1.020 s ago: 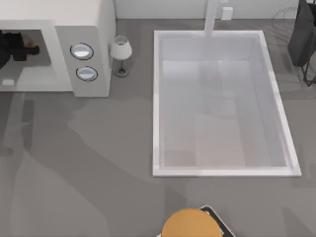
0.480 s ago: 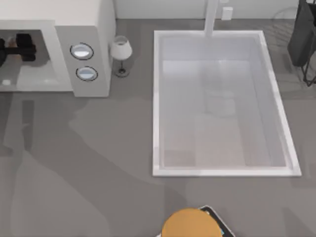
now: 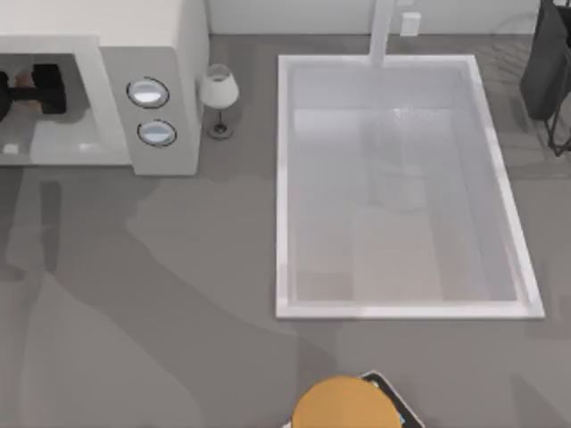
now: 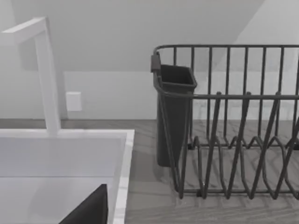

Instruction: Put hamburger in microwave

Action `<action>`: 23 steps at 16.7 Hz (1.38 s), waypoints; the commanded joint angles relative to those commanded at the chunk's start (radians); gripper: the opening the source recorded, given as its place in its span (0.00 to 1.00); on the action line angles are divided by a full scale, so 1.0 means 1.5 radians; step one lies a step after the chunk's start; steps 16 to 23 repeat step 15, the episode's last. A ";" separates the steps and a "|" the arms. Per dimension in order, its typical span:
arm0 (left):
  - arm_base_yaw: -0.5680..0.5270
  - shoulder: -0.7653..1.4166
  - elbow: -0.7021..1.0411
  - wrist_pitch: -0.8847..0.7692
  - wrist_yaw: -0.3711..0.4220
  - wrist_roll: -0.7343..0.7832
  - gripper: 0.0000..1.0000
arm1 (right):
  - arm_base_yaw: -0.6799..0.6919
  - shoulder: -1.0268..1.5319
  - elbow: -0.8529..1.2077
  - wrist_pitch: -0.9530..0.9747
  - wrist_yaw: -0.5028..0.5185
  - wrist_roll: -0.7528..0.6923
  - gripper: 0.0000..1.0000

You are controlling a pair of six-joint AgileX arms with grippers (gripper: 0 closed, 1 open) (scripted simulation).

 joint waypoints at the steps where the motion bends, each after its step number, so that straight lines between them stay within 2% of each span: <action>1: -0.002 -0.005 0.003 -0.017 -0.004 0.010 1.00 | 0.000 0.000 0.000 0.000 0.000 0.000 1.00; 6: -0.001 -0.040 0.009 -0.134 -0.026 0.044 1.00 | 0.000 0.000 0.000 0.000 0.000 0.000 1.00; 9: 0.002 -0.075 0.018 -0.184 -0.020 0.031 1.00 | 0.000 0.000 0.000 0.000 0.000 0.000 1.00; 14: 0.005 -0.142 0.055 -0.192 0.002 -0.014 1.00 | 0.000 0.000 0.000 0.000 0.000 0.000 1.00; 23: 0.005 -0.143 0.055 -0.192 0.002 -0.014 1.00 | 0.000 0.000 0.000 0.000 0.000 0.000 1.00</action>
